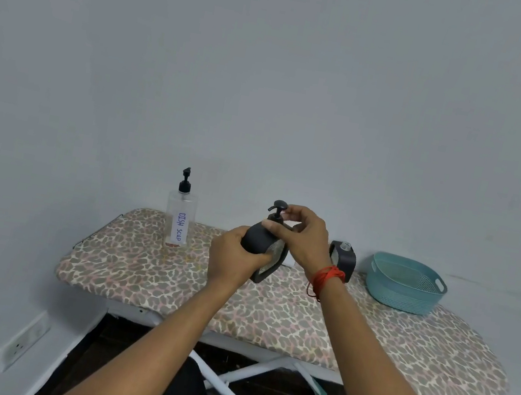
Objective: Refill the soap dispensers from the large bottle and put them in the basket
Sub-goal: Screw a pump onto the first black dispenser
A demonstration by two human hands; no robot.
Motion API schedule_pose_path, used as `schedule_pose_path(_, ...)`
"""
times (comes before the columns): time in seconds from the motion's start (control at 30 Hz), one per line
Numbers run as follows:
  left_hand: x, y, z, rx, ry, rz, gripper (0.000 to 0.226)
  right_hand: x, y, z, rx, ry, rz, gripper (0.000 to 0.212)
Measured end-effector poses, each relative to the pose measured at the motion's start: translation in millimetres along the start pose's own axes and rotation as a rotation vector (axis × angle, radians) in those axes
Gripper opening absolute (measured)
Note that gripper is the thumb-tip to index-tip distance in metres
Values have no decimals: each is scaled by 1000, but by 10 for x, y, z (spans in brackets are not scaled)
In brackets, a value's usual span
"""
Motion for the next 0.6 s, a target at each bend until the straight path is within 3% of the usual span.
schedule_pose_path(0.07, 10, -87, -30, -32, 20, -6, 25, -101, 105, -14, 11, 18, -20, 47)
schedule_pose_path(0.17, 78, -315, -100, -104, 49, -13, 26, -283, 464, -10, 58, 118, 23, 30)
schedule_pose_path(0.3, 315, -664, -309, -174, 21, -41, 24, -316, 1299, 27, 243, 70, 147, 11)
schedule_pose_path(0.43, 630, -1142, -673, -281, 61, -88, 30, -375, 2044, 49, 382, 93, 208, 6)
schedule_pose_path(0.6, 1021, -1687, -1200, -381, 119, -95, 36, -357, 2649, -92, 425, 95, 258, 9)
Point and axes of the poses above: each hand's wrist, its own z-axis away from the middle knuckle, its own x-axis out of the palm, y = z × x, the point moved 8 cm from there along -z, towards the middle knuckle, and after that the axes turned 12 degrees about -z, right-handed, at the moved point
